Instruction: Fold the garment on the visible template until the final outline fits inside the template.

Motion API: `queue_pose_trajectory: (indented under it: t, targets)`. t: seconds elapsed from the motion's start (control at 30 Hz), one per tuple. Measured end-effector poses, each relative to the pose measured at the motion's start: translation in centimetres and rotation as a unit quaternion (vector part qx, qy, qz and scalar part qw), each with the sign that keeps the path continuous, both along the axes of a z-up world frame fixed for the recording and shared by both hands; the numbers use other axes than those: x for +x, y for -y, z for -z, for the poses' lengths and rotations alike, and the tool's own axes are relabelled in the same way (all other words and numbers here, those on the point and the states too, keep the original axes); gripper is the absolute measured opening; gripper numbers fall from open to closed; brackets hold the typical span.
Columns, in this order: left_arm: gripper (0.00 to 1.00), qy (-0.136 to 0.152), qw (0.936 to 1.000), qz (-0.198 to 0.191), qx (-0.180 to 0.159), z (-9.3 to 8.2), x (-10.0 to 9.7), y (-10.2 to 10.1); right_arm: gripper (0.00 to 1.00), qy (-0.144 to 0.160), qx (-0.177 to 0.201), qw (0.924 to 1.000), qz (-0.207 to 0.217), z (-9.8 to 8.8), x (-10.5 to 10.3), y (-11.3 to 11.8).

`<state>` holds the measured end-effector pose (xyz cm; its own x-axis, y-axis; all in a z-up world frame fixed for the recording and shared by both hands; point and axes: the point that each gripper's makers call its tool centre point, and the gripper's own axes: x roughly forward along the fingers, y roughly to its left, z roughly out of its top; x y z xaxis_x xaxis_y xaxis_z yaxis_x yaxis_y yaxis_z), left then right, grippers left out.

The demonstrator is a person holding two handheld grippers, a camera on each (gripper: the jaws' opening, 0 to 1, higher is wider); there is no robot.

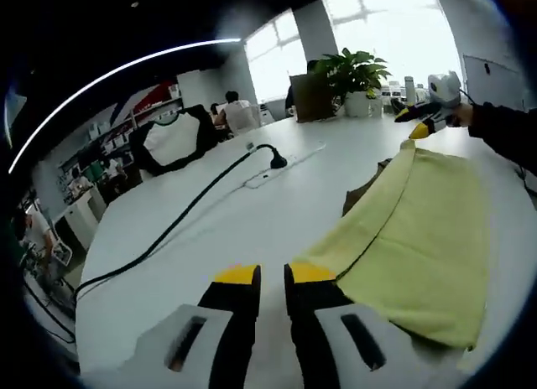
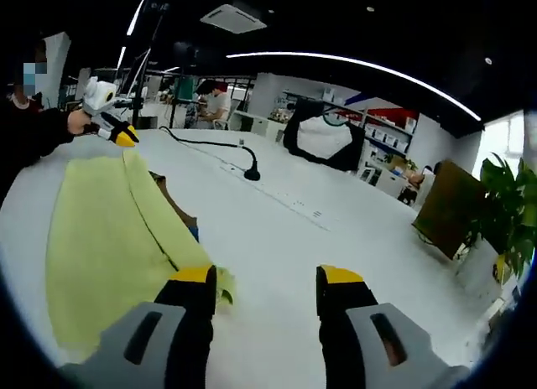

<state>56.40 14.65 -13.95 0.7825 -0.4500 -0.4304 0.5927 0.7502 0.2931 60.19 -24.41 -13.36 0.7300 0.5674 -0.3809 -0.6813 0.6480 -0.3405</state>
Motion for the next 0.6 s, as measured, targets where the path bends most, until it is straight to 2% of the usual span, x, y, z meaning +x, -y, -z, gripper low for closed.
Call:
queue_pose_trajectory:
  t: [0.03,0.07,0.13,0.17,0.23,0.3,0.33,0.37,0.4,0.47,0.53,0.57,0.6]
  targets:
    - [0.23,0.01,0.9995,0.021,0.022,-0.4,-0.2,0.2,0.56,0.007,-0.007,0.9997,-0.025,-0.2,-0.4,-0.4]
    - [0.28,0.013,0.9991,0.028,0.03,-0.4,-0.2,0.3,0.62,0.007,-0.008,0.9986,-0.051,-0.3,-1.0,-0.9]
    - [0.41,0.029,0.9962,0.012,0.081,-0.6,0.4,-0.7,0.64,0.017,-0.03,0.9963,-0.079,-0.2,-1.7,-1.2]
    - [0.44,0.036,0.9915,0.045,0.117,-0.3,0.2,-0.4,0.63,0.018,-0.043,0.995,-0.089,0.0,-1.9,-1.2]
    - [0.46,0.045,0.9871,0.087,0.127,-0.1,-0.1,0.6,0.63,0.016,-0.07,0.9925,-0.099,0.6,-2.0,-1.0]
    - [0.48,0.044,0.9833,0.13,0.12,0.0,-0.7,1.9,0.63,0.015,-0.097,0.9904,-0.098,1.1,-1.9,-0.6]
    - [0.46,0.065,0.9777,0.156,0.125,-0.4,-0.9,2.7,0.65,0.006,-0.093,0.9928,-0.075,1.3,-1.4,-0.3]
    - [0.45,0.081,0.973,0.172,0.131,-0.6,-1.0,3.2,0.64,0.005,-0.093,0.9927,-0.077,1.4,-1.3,-0.3]
    - [0.44,0.082,0.9674,0.189,0.147,-0.4,-1.2,3.6,0.63,0.005,-0.107,0.9906,-0.086,1.8,-1.4,-0.4]
    - [0.45,0.073,0.9636,0.194,0.169,0.1,-1.3,3.7,0.58,0.012,-0.136,0.9865,-0.09,2.3,-1.2,-0.2]
    - [0.45,0.07,0.9553,0.209,0.196,0.8,-1.5,4.1,0.56,0.011,-0.139,0.9854,-0.097,2.5,-1.2,-0.6]
    - [0.46,0.079,0.9499,0.212,0.215,1.0,-1.4,4.2,0.55,0.012,-0.139,0.9851,-0.101,2.5,-1.2,-0.9]
    - [0.47,0.081,0.9474,0.216,0.222,1.2,-1.4,4.3,0.53,0.014,-0.14,0.9843,-0.106,2.4,-1.3,-1.1]
